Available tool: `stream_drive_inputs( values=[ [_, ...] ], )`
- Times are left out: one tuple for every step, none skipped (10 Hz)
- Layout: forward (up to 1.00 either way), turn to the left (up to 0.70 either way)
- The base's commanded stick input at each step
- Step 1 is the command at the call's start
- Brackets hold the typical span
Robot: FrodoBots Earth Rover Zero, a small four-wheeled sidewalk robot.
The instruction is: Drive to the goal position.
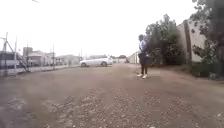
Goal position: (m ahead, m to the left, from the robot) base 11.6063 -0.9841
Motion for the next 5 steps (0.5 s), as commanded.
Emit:
stream_drive_inputs(
  values=[
    [0.00, 0.00],
    [0.00, 0.00],
    [0.00, 0.00],
    [0.00, 0.00],
    [0.13, 0.00]
  ],
)
